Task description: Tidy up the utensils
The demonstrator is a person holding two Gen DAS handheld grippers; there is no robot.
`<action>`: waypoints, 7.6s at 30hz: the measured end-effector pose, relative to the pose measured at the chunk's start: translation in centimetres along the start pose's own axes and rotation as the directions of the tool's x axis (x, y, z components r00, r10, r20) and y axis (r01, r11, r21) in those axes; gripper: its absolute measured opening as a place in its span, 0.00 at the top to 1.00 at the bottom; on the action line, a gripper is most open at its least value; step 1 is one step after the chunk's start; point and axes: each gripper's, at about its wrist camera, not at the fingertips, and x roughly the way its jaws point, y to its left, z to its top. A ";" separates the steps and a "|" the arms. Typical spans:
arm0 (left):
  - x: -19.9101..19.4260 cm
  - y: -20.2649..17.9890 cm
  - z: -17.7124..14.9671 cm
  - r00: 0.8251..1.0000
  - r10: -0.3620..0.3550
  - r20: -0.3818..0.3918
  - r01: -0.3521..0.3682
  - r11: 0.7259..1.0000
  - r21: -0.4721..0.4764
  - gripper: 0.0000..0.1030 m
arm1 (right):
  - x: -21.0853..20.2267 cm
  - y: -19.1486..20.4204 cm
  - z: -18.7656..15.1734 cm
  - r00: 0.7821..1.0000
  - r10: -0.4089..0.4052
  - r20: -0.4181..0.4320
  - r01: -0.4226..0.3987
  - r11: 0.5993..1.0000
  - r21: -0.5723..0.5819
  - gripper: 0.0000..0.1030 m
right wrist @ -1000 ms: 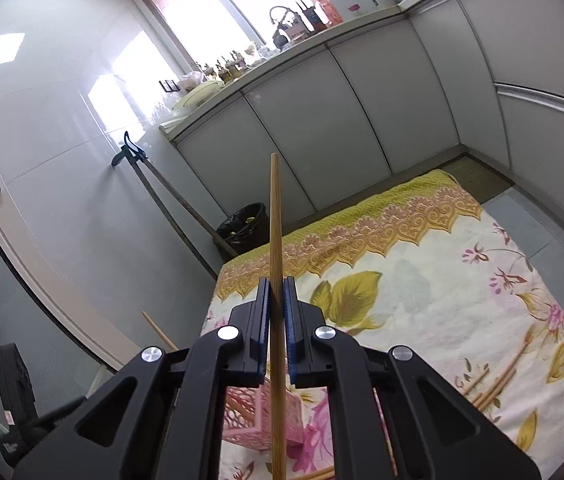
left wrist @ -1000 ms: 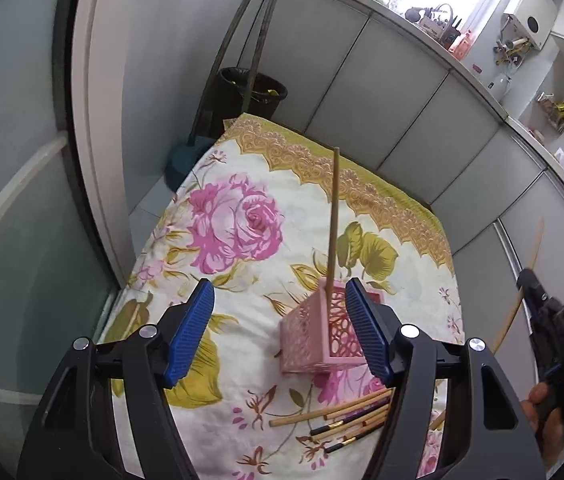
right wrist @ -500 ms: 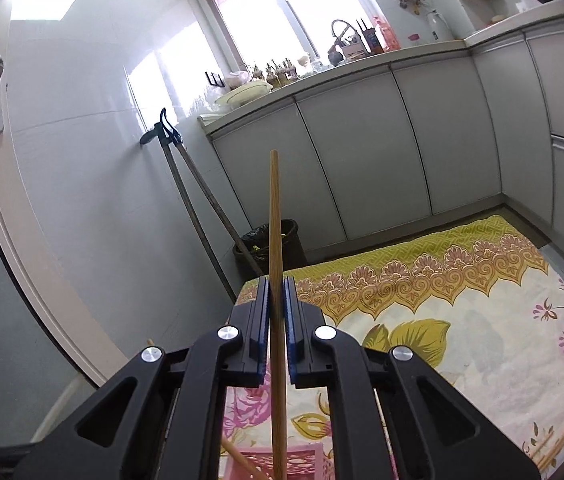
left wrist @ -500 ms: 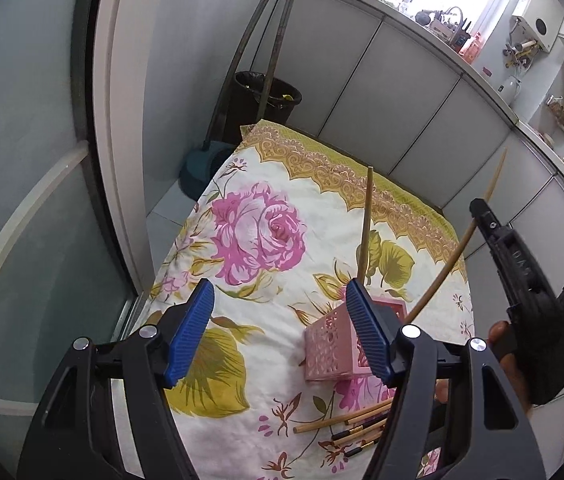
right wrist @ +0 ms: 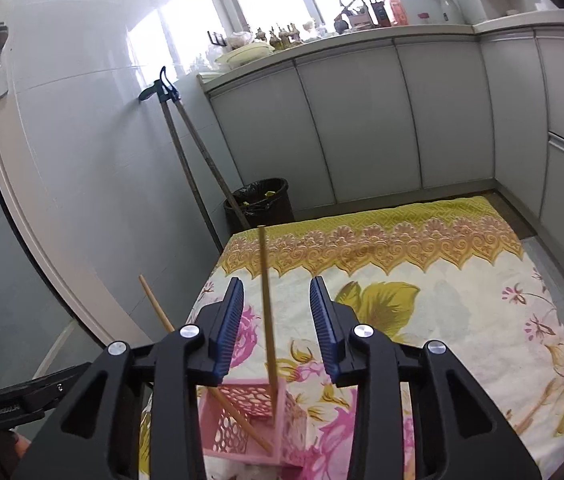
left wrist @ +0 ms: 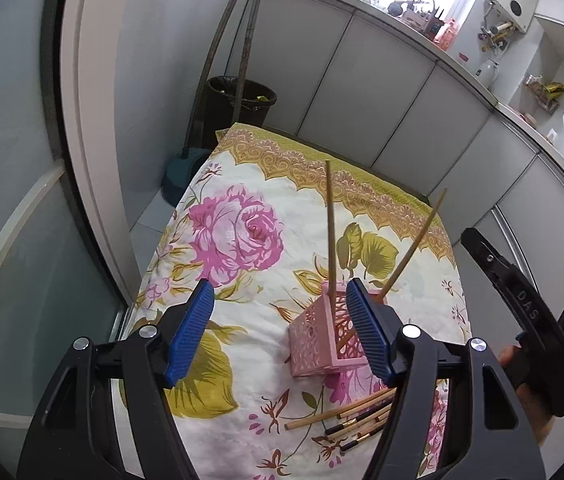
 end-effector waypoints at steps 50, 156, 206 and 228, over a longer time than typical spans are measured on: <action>19.0 -21.0 -10.4 0.914 0.056 -0.402 0.146 0.878 0.455 0.95 | -7.5 -23.1 -8.6 0.893 -0.037 -0.449 0.297 0.798 0.524 0.69; -0.9 -13.0 -1.8 0.954 -0.298 0.036 0.265 0.894 0.362 0.95 | 4.0 -15.9 -7.6 0.815 -0.251 -0.522 0.405 0.891 0.203 1.00; -0.7 -13.1 -1.6 0.956 -0.290 0.044 0.256 0.896 0.363 0.95 | 5.8 -14.8 -10.0 0.678 -0.335 -0.654 0.491 0.869 0.064 0.90; -1.8 -9.2 1.8 0.829 -0.305 0.469 0.186 0.941 0.282 0.95 | -8.8 -8.4 0.8 0.987 -0.045 0.155 0.013 0.979 0.201 0.94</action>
